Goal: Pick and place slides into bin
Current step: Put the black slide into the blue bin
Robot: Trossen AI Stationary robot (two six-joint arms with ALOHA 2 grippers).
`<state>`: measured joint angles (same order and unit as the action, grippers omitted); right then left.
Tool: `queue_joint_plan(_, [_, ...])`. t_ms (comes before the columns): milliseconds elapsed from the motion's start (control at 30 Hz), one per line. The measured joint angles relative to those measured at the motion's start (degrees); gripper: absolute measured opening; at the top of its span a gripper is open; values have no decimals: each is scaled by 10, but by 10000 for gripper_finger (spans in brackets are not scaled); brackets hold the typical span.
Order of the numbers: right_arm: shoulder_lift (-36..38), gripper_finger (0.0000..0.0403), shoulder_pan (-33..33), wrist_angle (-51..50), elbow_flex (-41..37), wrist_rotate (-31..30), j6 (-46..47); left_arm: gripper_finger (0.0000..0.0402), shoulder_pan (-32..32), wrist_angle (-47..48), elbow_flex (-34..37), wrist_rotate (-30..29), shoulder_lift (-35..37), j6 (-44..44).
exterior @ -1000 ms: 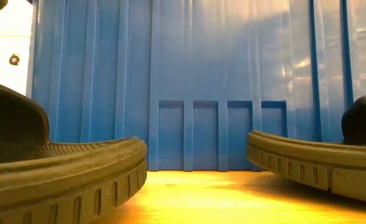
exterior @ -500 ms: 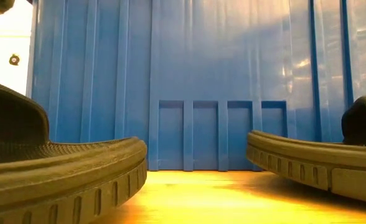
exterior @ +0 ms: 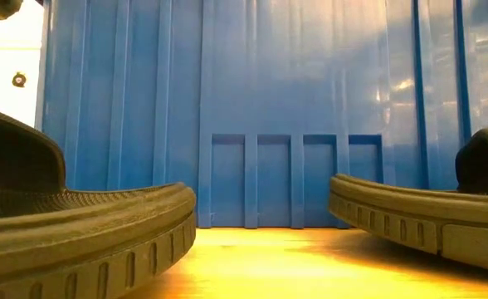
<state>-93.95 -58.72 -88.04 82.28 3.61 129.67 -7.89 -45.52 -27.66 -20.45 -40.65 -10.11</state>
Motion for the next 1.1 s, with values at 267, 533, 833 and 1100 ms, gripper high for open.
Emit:
queue_joint_plan(267, [0,49,-24,74,-40,-21,13,217,0,1,0,0,-7,0])
queue_joint_plan(533, [2,94,-29,154,-62,-82,9,217,0,-1,0,-28,-20,-2])
queue_joint_plan(833, [1,181,-50,154,-96,-114,4,217,0,0,0,-41,-42,-1])
queue_joint_plan(1100, [1,208,-62,209,-137,-170,9,217,0,0,0,-41,-68,-2])
